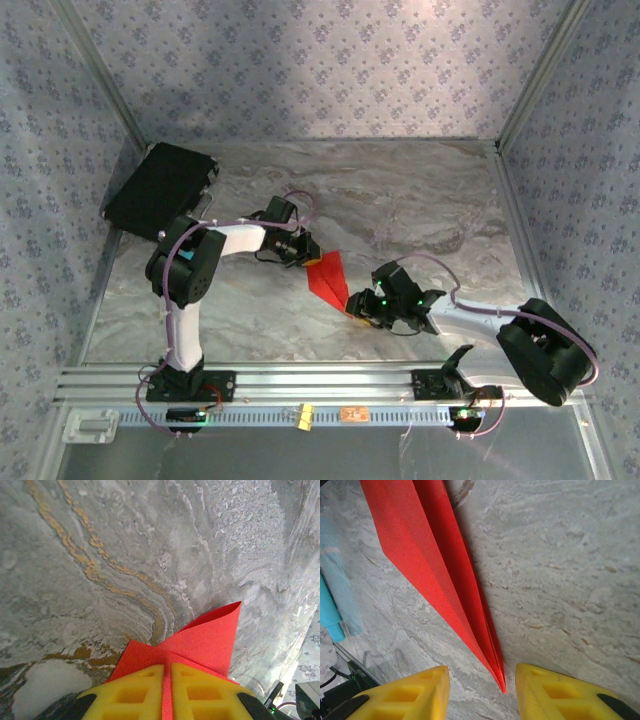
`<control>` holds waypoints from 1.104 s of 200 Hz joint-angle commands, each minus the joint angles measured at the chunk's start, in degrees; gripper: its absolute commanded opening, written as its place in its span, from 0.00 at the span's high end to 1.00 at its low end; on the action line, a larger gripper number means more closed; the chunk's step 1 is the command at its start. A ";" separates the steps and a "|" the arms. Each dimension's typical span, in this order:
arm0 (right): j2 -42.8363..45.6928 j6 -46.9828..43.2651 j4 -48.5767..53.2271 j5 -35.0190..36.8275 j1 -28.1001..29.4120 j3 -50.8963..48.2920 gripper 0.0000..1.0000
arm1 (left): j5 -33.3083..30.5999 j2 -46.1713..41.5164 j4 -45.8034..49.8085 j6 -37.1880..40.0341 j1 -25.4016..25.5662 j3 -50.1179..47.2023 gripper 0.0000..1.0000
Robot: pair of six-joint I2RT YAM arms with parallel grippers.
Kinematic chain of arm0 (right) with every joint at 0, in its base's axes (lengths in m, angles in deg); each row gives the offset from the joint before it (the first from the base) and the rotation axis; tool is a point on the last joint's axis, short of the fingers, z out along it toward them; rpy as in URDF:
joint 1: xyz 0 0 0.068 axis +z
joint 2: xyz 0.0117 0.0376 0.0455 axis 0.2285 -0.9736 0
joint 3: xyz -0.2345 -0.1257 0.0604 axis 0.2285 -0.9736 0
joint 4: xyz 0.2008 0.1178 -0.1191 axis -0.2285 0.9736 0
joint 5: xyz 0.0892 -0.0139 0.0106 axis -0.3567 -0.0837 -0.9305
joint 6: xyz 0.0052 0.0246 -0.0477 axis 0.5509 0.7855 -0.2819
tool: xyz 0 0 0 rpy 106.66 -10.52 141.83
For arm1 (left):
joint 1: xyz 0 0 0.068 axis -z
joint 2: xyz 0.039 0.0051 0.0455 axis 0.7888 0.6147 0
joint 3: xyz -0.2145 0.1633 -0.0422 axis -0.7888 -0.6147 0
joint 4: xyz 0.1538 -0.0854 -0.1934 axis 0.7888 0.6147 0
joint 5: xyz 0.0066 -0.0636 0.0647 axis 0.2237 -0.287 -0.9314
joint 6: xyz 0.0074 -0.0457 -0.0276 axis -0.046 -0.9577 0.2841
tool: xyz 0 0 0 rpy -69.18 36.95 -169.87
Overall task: Fold a paper plane with a square sheet of paper (pick it up from the middle)
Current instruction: Fourth fold the wing at the center of the table.
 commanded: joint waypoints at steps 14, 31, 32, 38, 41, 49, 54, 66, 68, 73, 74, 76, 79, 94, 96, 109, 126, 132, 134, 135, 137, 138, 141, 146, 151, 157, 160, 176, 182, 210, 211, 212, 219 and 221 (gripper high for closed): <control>-0.41 0.71 -2.04 -2.20 0.29 -0.84 0.61 | -3.89 0.65 4.46 0.81 -0.89 -1.23 0.87; -0.70 0.83 -2.01 -1.89 0.33 -0.80 0.62 | -4.15 0.55 4.42 0.67 -0.89 -1.39 0.87; -0.66 0.83 -2.05 -1.88 0.34 -0.81 0.62 | -4.19 0.56 4.42 0.67 -0.85 -1.44 0.87; -0.79 1.05 -2.40 -1.92 0.30 -0.90 0.62 | -4.32 0.48 4.34 0.63 -0.85 -1.54 0.87; -0.87 1.08 -2.66 -1.96 0.29 -1.00 0.62 | -4.26 0.40 4.27 0.59 -0.82 -1.50 0.87; -0.98 1.15 -3.24 -2.18 0.28 -1.04 0.63 | -4.24 0.39 4.16 0.53 -0.86 -1.66 0.87; -1.10 1.25 -3.55 -2.41 0.32 -1.12 0.63 | -4.18 0.39 4.09 0.55 -0.86 -1.65 0.87; -1.28 1.25 -3.56 -2.35 0.30 -0.97 0.63 | -4.23 0.48 4.04 0.51 -0.89 -1.67 0.87; -1.29 1.30 -3.51 -2.19 0.27 -0.93 0.63 | -4.17 0.48 4.04 0.50 -0.90 -1.67 0.87; -1.39 1.34 -3.26 -2.15 0.19 -0.83 0.63 | -4.15 0.48 3.99 0.53 -0.90 -1.68 0.87; -1.40 1.34 -3.24 -2.15 0.18 -0.83 0.63 | -4.06 0.48 3.99 0.56 -0.90 -1.67 0.87; -1.40 1.28 -3.23 -2.14 0.21 -0.82 0.63 | -4.00 0.48 3.98 0.55 -0.88 -1.67 0.87; -1.48 1.30 -3.25 -2.14 0.23 -0.85 0.63 | -4.06 0.48 3.91 0.45 -0.90 -1.74 0.87; -1.43 1.43 -3.32 -1.98 0.17 -0.92 0.63 | -3.89 0.49 3.94 0.50 -0.83 -1.67 0.87; -1.48 1.46 -3.32 -1.92 0.14 -0.89 0.63 | -3.91 0.48 3.97 0.56 -0.84 -1.67 0.87; -1.49 1.44 -3.26 -1.61 0.16 -0.99 0.63 | -3.98 0.48 3.97 0.52 -0.87 -1.68 0.87; -1.54 1.44 -2.57 -1.45 0.02 -1.02 0.63 | -3.81 0.61 3.97 0.49 -0.82 -1.70 0.87; -1.53 1.50 -2.37 -1.29 0.05 -1.08 0.63 | -3.88 0.58 3.90 0.47 -0.85 -1.74 0.87; -1.52 1.45 -2.40 -1.29 0.01 -1.15 0.62 | -3.89 0.64 3.90 0.51 -0.89 -1.71 0.87; -1.55 1.49 -2.42 -1.19 0.04 -1.16 0.62 | -3.89 0.60 3.90 0.50 -0.86 -1.69 0.87; -1.55 1.52 -2.37 -1.18 0.00 -1.17 0.62 | -3.89 0.58 3.90 0.47 -0.89 -1.67 0.87; -1.57 1.56 -2.36 -1.18 -0.05 -1.17 0.62 | -3.93 0.57 3.94 0.53 -0.90 -1.67 0.87; -1.54 1.54 -2.35 -1.17 -0.06 -1.21 0.62 | -3.89 0.53 3.90 0.53 -0.84 -1.67 0.87; -1.56 1.68 -2.37 -1.26 -0.01 -1.28 0.62 | -3.86 0.58 3.90 0.56 -0.89 -1.67 0.87; -1.52 1.63 -2.24 -1.25 -0.05 -1.20 0.63 | -3.84 0.65 3.90 0.44 -0.84 -1.67 0.87; -1.49 1.65 -2.17 -1.26 -0.02 -1.22 0.62 | -3.81 0.54 3.90 0.48 -0.85 -1.67 0.87; -1.40 1.66 -2.29 -1.26 -0.01 -1.26 0.62 | -3.82 0.56 3.86 0.41 -0.87 -1.67 0.87; -1.10 2.26 -2.53 -1.37 0.00 -1.53 0.62 | -3.93 0.57 3.80 0.35 -0.88 -1.77 0.87; -1.13 2.48 -2.54 -1.39 0.06 -1.66 0.63 | -3.87 0.57 3.72 0.32 -0.87 -1.87 0.87; -1.36 2.56 -3.31 -2.14 0.06 -2.07 0.64 | -3.87 0.56 3.63 0.35 -0.82 -1.84 0.87; -1.34 2.57 -3.32 -2.14 0.07 -2.11 0.64 | -3.83 0.56 3.63 0.29 -0.86 -1.84 0.87; -1.41 2.53 -3.40 -2.14 0.07 -2.12 0.64 | -3.86 0.57 3.63 0.26 -0.84 -1.84 0.87; -1.65 2.66 -3.85 -2.37 -0.06 -2.07 0.65 | -3.87 0.55 3.63 0.27 -0.88 -1.83 0.87; -1.80 2.60 -3.96 -2.46 -0.06 -2.06 0.65 | -3.91 0.56 3.63 0.31 -0.86 -1.80 0.87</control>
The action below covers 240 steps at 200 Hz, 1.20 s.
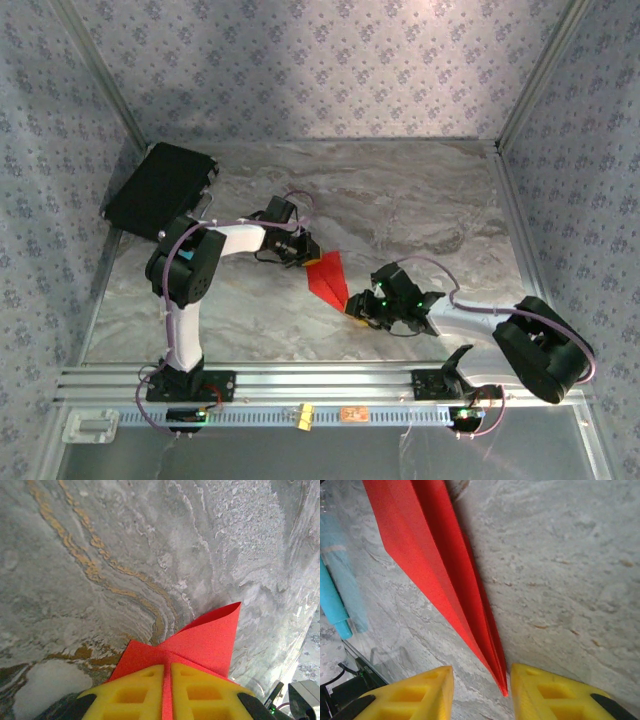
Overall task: Fold a paper plane with a square sheet of paper (pick it up from the middle)
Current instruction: Fourth fold the wing at the center of the table, then turn over the paper at the center of the table.
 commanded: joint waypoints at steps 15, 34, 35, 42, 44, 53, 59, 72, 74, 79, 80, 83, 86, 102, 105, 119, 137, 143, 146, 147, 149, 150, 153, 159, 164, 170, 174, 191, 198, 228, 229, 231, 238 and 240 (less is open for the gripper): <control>-1.54 1.29 -1.12 -1.46 -0.01 -0.57 0.65 | -3.89 0.44 3.70 0.22 -0.87 -1.76 0.87; -2.13 1.51 -3.81 -1.69 -0.01 -0.71 0.67 | -3.98 0.39 3.78 0.23 -0.95 -1.85 0.87; -2.13 1.51 -3.90 -1.69 -0.01 -0.70 0.66 | -3.98 0.39 3.78 0.23 -0.96 -1.85 0.87; -2.14 1.46 -4.08 -1.47 -0.01 -0.56 0.66 | -3.97 0.47 3.74 0.17 -0.99 -1.85 0.87; -2.07 1.43 -4.10 -1.37 -0.08 -0.49 0.66 | -3.98 0.48 3.71 0.19 -0.91 -1.85 0.87; -2.09 1.15 -4.12 -1.10 -0.24 -0.19 0.67 | -3.89 0.48 3.62 0.21 -0.89 -1.85 0.87; -2.13 1.08 -4.68 -0.98 -0.23 -0.14 0.67 | -3.84 0.46 3.59 0.20 -0.92 -1.85 0.87; -1.92 0.81 -5.88 -0.98 -0.45 -0.13 0.66 | -3.80 0.48 3.61 0.14 -0.97 -1.85 0.87; -1.91 0.76 -5.96 -0.98 -0.51 -0.16 0.66 | -3.80 0.48 3.61 0.14 -0.91 -1.85 0.87; -1.90 0.53 -6.03 -0.94 -0.54 -0.08 0.65 | -3.80 0.48 3.61 0.19 -0.89 -1.85 0.87; -1.89 0.49 -5.98 -0.92 -0.62 -0.04 0.65 | -3.80 0.48 3.61 0.16 -0.89 -1.85 0.87; -1.87 0.31 -5.87 -0.82 -0.69 0.05 0.65 | -3.80 0.48 3.61 0.14 -0.93 -1.85 0.87; -1.78 0.15 -5.69 -0.69 -0.81 0.14 0.65 | -3.81 0.48 3.61 0.11 -0.96 -1.86 0.87; -1.69 -0.68 -5.70 -0.41 -1.27 0.25 0.64 | -3.71 0.61 3.52 0.08 -0.90 -1.88 0.87; -1.67 -0.83 -5.79 -0.47 -1.40 0.30 0.64 | -3.67 0.57 3.52 0.13 -0.95 -1.85 0.87; -1.78 -1.64 -7.09 -1.17 -1.82 0.43 0.64 | -3.63 0.58 3.39 0.02 -0.97 -1.87 0.87; -1.77 -3.48 -6.88 -1.57 -2.18 1.32 0.63 | -3.54 0.63 3.40 -0.02 -0.97 -1.89 0.87; -1.86 -4.00 -7.25 -2.00 -2.41 1.49 0.63 | -3.47 0.63 3.31 0.05 -0.93 -1.85 0.87; -2.01 -4.14 -7.55 -2.25 -2.54 1.62 0.63 | -3.53 0.64 3.34 -0.01 -0.91 -1.85 0.87; -2.07 -4.17 -7.66 -2.41 -2.59 1.65 0.63 | -3.53 0.61 3.34 -0.02 -0.94 -1.85 0.87; -2.16 -4.26 -7.81 -2.59 -2.63 1.76 0.63 | -3.54 0.64 3.39 0.03 -0.92 -1.85 0.87; -2.19 -4.28 -7.88 -2.71 -2.68 1.80 0.63 | -3.58 0.65 3.37 0.00 -0.95 -1.85 0.87; -2.30 -4.39 -8.11 -2.92 -2.84 1.83 0.63 | -3.42 0.66 3.35 0.02 -0.95 -1.85 0.87; -2.38 -4.62 -8.44 -3.13 -3.03 2.07 0.63 | -3.38 0.66 3.35 0.01 -0.95 -1.87 0.87; -2.54 -4.80 -8.56 -3.20 -3.18 2.19 0.63 | -3.34 0.65 3.35 -0.02 -0.96 -1.85 0.87; -2.66 -5.00 -8.73 -3.41 -3.39 2.31 0.63 | -3.36 0.57 3.32 0.01 -0.94 -1.85 0.87; -2.86 -5.16 -8.85 -3.59 -3.56 2.29 0.63 | -3.36 0.57 3.38 -0.03 -0.92 -1.85 0.87; -3.19 -5.59 -10.30 -4.13 -4.26 1.97 0.63 | -3.36 0.48 3.43 0.03 -0.81 -1.85 0.87; -3.43 -5.61 -10.47 -4.45 -4.62 2.03 0.64 | -3.35 0.40 3.44 0.01 -0.82 -1.85 0.87; -4.57 -6.02 -12.14 -5.86 -5.35 2.16 0.64 | -3.36 0.31 3.44 -0.12 -0.72 -1.85 0.87; -4.63 -6.03 -12.16 -5.93 -5.36 2.18 0.64 | -3.36 0.26 3.48 -0.08 -0.71 -1.85 0.87; -4.67 -6.04 -12.17 -5.98 -5.43 2.20 0.64 | -3.34 0.29 3.49 -0.07 -0.75 -1.85 0.87; -4.90 -6.21 -12.51 -6.28 -5.52 2.20 0.65 | -3.35 0.29 3.49 -0.08 -0.77 -1.85 0.87; -4.98 -6.26 -12.65 -6.33 -5.56 2.20 0.65 | -3.32 0.17 3.51 -0.16 -0.77 -1.85 0.87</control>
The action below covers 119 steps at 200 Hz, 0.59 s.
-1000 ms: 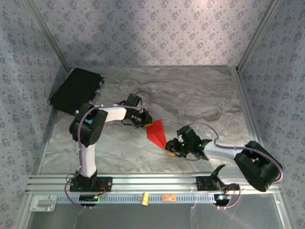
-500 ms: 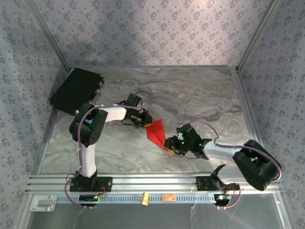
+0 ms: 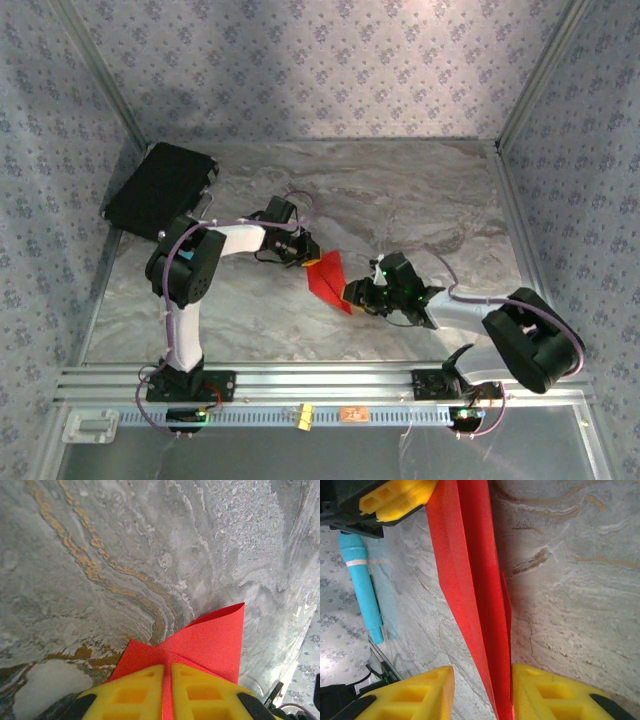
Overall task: Fold a paper plane with a square sheet of paper (pick it up from the middle)
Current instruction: Turn over the paper at the center of the table.
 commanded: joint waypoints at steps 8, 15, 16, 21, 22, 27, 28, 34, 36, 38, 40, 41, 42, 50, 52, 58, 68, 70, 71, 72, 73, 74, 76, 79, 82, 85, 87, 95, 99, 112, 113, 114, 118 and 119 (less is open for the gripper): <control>-1.34 -1.80 -2.32 -2.21 -0.54 1.35 0.65 | -3.38 0.23 3.60 -0.15 -0.67 -1.78 0.87; -1.70 -1.86 -2.50 -2.50 -0.75 1.45 0.65 | -3.41 0.22 3.61 -0.10 -0.67 -1.76 0.87; -1.73 -1.86 -2.51 -2.56 -0.73 1.46 0.65 | -3.42 0.23 3.61 -0.13 -0.68 -1.73 0.87; -1.92 -1.89 -2.71 -2.68 -0.81 1.51 0.66 | -3.43 0.18 3.61 -0.09 -0.69 -1.76 0.87; -1.97 -1.87 -2.74 -2.65 -0.80 1.53 0.66 | -3.43 0.21 3.61 -0.09 -0.64 -1.77 0.87; -2.23 -1.90 -2.94 -2.76 -0.85 1.48 0.66 | -3.43 0.19 3.60 -0.13 -0.60 -1.78 0.87; -2.30 -1.88 -2.99 -2.78 -0.87 1.47 0.66 | -3.47 0.22 3.60 -0.10 -0.60 -1.78 0.87; -2.48 -1.94 -3.37 -2.93 -0.91 1.42 0.66 | -3.52 0.16 3.61 -0.14 -0.56 -1.77 0.87; -2.47 -1.98 -3.52 -2.95 -0.94 1.38 0.66 | -3.52 0.15 3.57 -0.16 -0.59 -1.78 0.87; -2.60 -2.06 -3.62 -2.89 -0.95 1.37 0.66 | -3.49 0.20 3.60 -0.14 -0.58 -1.78 0.87; -2.67 -2.04 -3.65 -2.92 -0.97 1.35 0.66 | -3.51 0.23 3.61 -0.12 -0.57 -1.78 0.87; -2.66 -2.08 -3.65 -2.90 -0.93 1.36 0.67 | -3.51 0.19 3.61 -0.10 -0.59 -1.78 0.87; -2.69 -2.10 -3.65 -2.89 -0.91 1.37 0.67 | -3.51 0.21 3.61 -0.13 -0.59 -1.78 0.87; -2.94 -2.18 -3.70 -3.00 -0.98 1.37 0.68 | -3.39 0.17 3.60 -0.11 -0.52 -1.78 0.87; -2.96 -2.18 -3.73 -3.04 -0.98 1.37 0.68 | -3.42 0.22 3.59 -0.09 -0.58 -1.78 0.87; -3.12 -2.21 -3.74 -3.05 -1.08 1.40 0.68 | -3.53 0.18 3.61 -0.14 -0.58 -1.79 0.87; -3.34 -2.21 -3.74 -2.91 -1.15 1.40 0.68 | -3.51 0.24 3.62 -0.10 -0.51 -1.76 0.87; -3.41 -2.25 -3.74 -2.93 -1.15 1.31 0.69 | -3.49 0.24 3.61 -0.08 -0.53 -1.73 0.87; -3.46 -2.23 -3.79 -2.95 -1.20 1.30 0.69 | -3.50 0.24 3.61 -0.08 -0.52 -1.71 0.87; -3.49 -2.22 -3.81 -2.95 -1.22 1.29 0.69 | -3.51 0.24 3.61 -0.08 -0.52 -1.75 0.87; -3.46 -2.21 -3.78 -2.91 -1.23 1.29 0.69 | -3.51 0.20 3.61 -0.08 -0.51 -1.76 0.87; -3.53 -2.21 -3.76 -2.85 -1.28 1.29 0.69 | -3.51 0.22 3.61 -0.08 -0.51 -1.77 0.87; -3.54 -2.32 -3.92 -2.85 -1.25 1.26 0.69 | -3.51 0.23 3.61 -0.12 -0.51 -1.78 0.87; -3.62 -2.24 -4.12 -2.79 -1.25 1.20 0.69 | -3.53 0.24 3.61 -0.08 -0.54 -1.78 0.87; -3.74 -2.23 -4.28 -2.79 -1.24 1.08 0.69 | -3.52 0.20 3.61 -0.10 -0.58 -1.75 0.87; -3.79 -2.25 -4.46 -2.83 -1.32 1.05 0.70 | -3.52 0.17 3.61 -0.13 -0.53 -1.76 0.87; -3.85 -2.22 -4.60 -2.91 -1.33 0.98 0.70 | -3.51 0.22 3.61 -0.09 -0.58 -1.73 0.87; -4.03 -2.21 -5.04 -3.05 -1.41 0.94 0.71 | -3.51 0.19 3.61 -0.11 -0.59 -1.73 0.87; -4.19 -2.20 -5.25 -3.18 -1.43 0.92 0.71 | -3.45 0.21 3.60 -0.15 -0.53 -1.69 0.87; -4.40 -2.40 -5.58 -3.30 -1.52 0.93 0.74 | -3.30 0.24 3.53 -0.06 -0.56 -1.78 0.87; -4.40 -2.43 -5.58 -3.31 -1.51 0.98 0.74 | -3.32 0.24 3.53 -0.07 -0.56 -1.78 0.87; -4.44 -2.45 -5.54 -3.27 -1.51 0.95 0.74 | -3.28 0.20 3.46 -0.07 -0.58 -1.78 0.87; -4.49 -2.45 -5.50 -3.39 -1.60 0.93 0.74 | -3.10 0.24 3.43 0.08 -0.56 -1.70 0.86; -4.58 -2.46 -5.50 -3.40 -1.60 0.93 0.74 | -3.05 0.19 3.48 0.05 -0.54 -1.70 0.86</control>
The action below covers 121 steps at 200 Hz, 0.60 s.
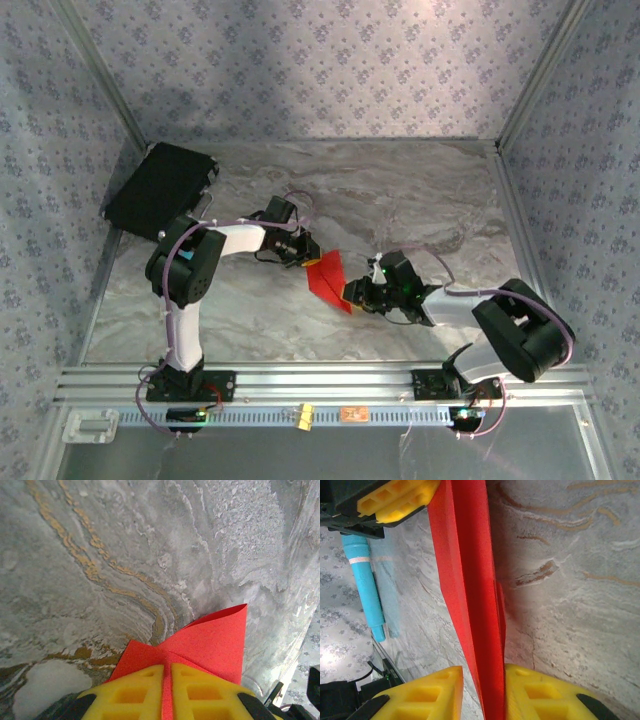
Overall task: Fold a paper plane with a square sheet of paper (pick it up from the middle)
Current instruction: Turn over the paper at the center of the table.
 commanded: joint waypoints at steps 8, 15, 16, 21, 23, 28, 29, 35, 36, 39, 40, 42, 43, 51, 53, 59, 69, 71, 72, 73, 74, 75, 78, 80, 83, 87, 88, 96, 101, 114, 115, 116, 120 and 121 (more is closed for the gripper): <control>-0.90 -1.30 -1.41 -1.29 -0.46 0.74 0.76 | -2.73 0.24 3.75 0.35 -0.58 -1.30 0.86; -0.97 -1.39 -1.41 -1.41 -0.59 0.74 0.77 | -2.72 0.13 4.12 0.68 -0.53 -1.00 0.85; -0.93 -1.37 -1.41 -1.39 -0.57 0.74 0.77 | -2.72 0.10 4.18 0.75 -0.61 -0.90 0.85; -0.92 -1.40 -1.49 -1.43 -0.59 0.74 0.77 | -2.68 0.06 4.40 0.98 -0.65 -0.65 0.85; -0.91 -1.43 -1.54 -1.45 -0.56 0.71 0.78 | -2.67 -0.02 4.42 0.99 -0.63 -0.55 0.85; -0.98 -1.48 -1.62 -1.54 -0.62 0.61 0.79 | -2.52 -0.18 4.56 1.15 -0.66 -0.34 0.84; -0.98 -1.46 -1.65 -1.59 -0.63 0.63 0.79 | -2.53 -0.23 4.54 1.16 -0.67 -0.31 0.84; -0.92 -1.52 -1.67 -1.61 -0.64 0.55 0.79 | -2.47 -0.49 4.60 1.09 -0.66 -0.07 0.84; -0.96 -1.53 -1.67 -1.62 -0.59 0.55 0.79 | -2.46 -0.52 4.60 1.09 -0.67 0.00 0.83; -0.91 -1.53 -1.68 -1.59 -0.63 0.44 0.79 | -2.37 -0.64 4.64 1.09 -0.64 0.01 0.83; -0.91 -1.53 -1.68 -1.61 -0.63 0.41 0.79 | -2.37 -0.64 4.62 1.09 -0.62 0.04 0.83; -0.90 -1.55 -1.65 -1.63 -0.63 0.39 0.79 | -2.37 -0.71 4.67 1.06 -0.63 0.23 0.83; -0.90 -1.54 -1.67 -1.63 -0.63 0.39 0.80 | -2.37 -0.80 4.68 1.03 -0.66 0.28 0.83; -0.90 -1.61 -1.75 -1.59 -0.65 0.36 0.81 | -2.12 -1.15 4.68 1.00 -0.61 0.57 0.82; -0.90 -1.62 -1.81 -1.62 -0.64 0.36 0.81 | -2.07 -1.27 4.69 1.00 -0.65 0.65 0.82; -0.92 -1.66 -1.92 -1.71 -0.64 0.24 0.82 | -1.90 -1.58 4.75 1.00 -0.62 0.91 0.81; -0.79 -1.88 -2.25 -1.90 -0.64 0.12 0.84 | -1.68 -2.24 5.43 1.28 -0.66 1.66 0.79; -0.72 -1.88 -2.28 -1.90 -0.64 0.12 0.84 | -1.65 -2.45 5.64 1.33 -0.64 1.85 0.78; -0.68 -1.93 -2.29 -1.85 -0.63 0.08 0.84 | -1.66 -2.51 5.74 1.38 -0.66 1.97 0.78; -0.61 -1.95 -2.29 -1.83 -0.63 0.05 0.84 | -1.66 -2.59 5.83 1.41 -0.67 2.07 0.78; -0.58 -1.96 -2.29 -1.82 -0.63 0.04 0.84 | -1.62 -2.67 5.96 1.42 -0.68 2.12 0.77; -0.52 -1.96 -2.33 -1.82 -0.63 -0.01 0.84 | -1.65 -2.75 6.03 1.43 -0.68 2.24 0.76; -0.43 -2.05 -2.42 -1.81 -0.66 0.03 0.84 | -1.66 -3.04 6.42 1.55 -0.68 2.62 0.74; -0.32 -2.10 -2.46 -1.83 -0.64 -0.03 0.86 | -1.73 -3.24 6.66 1.60 -0.68 2.79 0.73; -0.22 -2.21 -2.53 -1.81 -0.60 -0.06 0.87 | -1.75 -3.60 7.00 1.57 -0.65 3.05 0.71; 0.01 -2.36 -2.55 -1.81 -0.56 -0.16 0.88 | -1.84 -4.12 7.32 1.62 -0.69 3.33 0.67; 0.04 -2.43 -2.55 -1.77 -0.55 -0.19 0.88 | -1.84 -4.27 7.37 1.61 -0.69 3.41 0.66; 0.59 -2.66 -2.32 -1.64 -0.57 -0.22 0.89 | -2.01 -5.52 7.77 1.80 -0.60 3.76 0.60; 1.06 -2.93 -2.06 -1.56 -0.62 -0.15 0.89 | -2.26 -6.35 8.11 1.87 -0.56 3.96 0.57; 2.18 -3.66 -1.19 -1.28 -0.63 -0.03 0.89 | -2.88 -8.25 9.23 2.13 -0.50 4.58 0.50; 2.26 -3.74 -1.04 -1.24 -0.63 0.00 0.90 | -2.89 -8.31 9.29 2.13 -0.46 4.65 0.50; 2.35 -3.82 -0.92 -1.26 -0.68 0.02 0.90 | -2.94 -8.43 9.36 2.18 -0.44 4.69 0.50; 2.83 -4.22 -0.27 -1.23 -0.70 0.17 0.91 | -3.06 -9.10 9.77 2.38 -0.49 4.79 0.49; 2.94 -4.28 -0.09 -1.17 -0.76 0.23 0.90 | -3.07 -9.22 9.87 2.44 -0.50 4.84 0.48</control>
